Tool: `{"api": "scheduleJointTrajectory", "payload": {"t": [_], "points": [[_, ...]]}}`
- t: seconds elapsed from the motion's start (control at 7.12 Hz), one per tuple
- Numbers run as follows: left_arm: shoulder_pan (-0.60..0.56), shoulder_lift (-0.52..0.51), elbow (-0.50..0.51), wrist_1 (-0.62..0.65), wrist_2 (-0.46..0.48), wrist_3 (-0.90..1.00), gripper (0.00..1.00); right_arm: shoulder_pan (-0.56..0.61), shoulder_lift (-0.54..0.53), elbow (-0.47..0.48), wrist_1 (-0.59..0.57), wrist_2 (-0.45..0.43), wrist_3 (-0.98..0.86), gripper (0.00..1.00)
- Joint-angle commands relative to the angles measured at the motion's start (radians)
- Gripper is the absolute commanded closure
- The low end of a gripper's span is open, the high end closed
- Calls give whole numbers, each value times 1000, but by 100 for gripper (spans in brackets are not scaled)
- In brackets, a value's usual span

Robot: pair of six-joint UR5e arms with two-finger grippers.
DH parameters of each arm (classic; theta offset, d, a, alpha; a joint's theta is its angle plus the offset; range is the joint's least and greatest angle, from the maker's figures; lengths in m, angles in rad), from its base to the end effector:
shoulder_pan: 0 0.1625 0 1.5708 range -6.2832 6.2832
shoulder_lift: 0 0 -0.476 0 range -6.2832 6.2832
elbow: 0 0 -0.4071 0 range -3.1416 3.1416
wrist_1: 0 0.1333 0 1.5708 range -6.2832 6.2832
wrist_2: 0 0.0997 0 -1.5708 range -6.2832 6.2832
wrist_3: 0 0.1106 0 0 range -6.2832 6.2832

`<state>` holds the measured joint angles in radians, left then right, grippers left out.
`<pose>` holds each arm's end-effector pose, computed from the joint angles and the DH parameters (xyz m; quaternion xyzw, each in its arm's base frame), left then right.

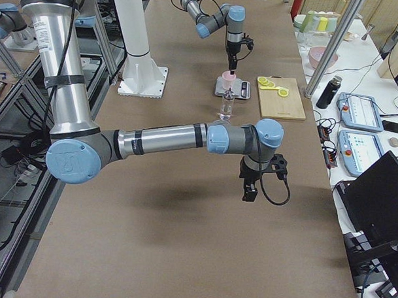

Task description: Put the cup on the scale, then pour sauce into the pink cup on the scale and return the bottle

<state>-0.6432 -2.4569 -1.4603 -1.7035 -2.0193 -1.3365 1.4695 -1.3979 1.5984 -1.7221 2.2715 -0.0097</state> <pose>0.5884 -0.5477 0.1612 0.0008 0.4721 -0.0824 0.8777 0.0026 -0.5878 0.6299 0.0074 -0.3438 -0.0605 0.9371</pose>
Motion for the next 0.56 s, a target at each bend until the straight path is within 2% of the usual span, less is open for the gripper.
{"api": "scheduleJointTrajectory", "payload": {"t": [0.0, 0.14, 0.28, 0.42], "points": [[-48, 143, -169, 7, -43, 75, 1, -2, -12, 107, -2, -32, -1, 0], [-112, 207, -214, 7, -127, 124, 1, -2, -27, 171, -11, -30, 0, 0], [-175, 251, -238, 8, -192, 172, 1, -20, -14, 196, -13, -18, 5, 0], [-240, 307, -274, 28, -246, 291, 1, -26, -19, 236, -11, -17, 54, 0]]}}
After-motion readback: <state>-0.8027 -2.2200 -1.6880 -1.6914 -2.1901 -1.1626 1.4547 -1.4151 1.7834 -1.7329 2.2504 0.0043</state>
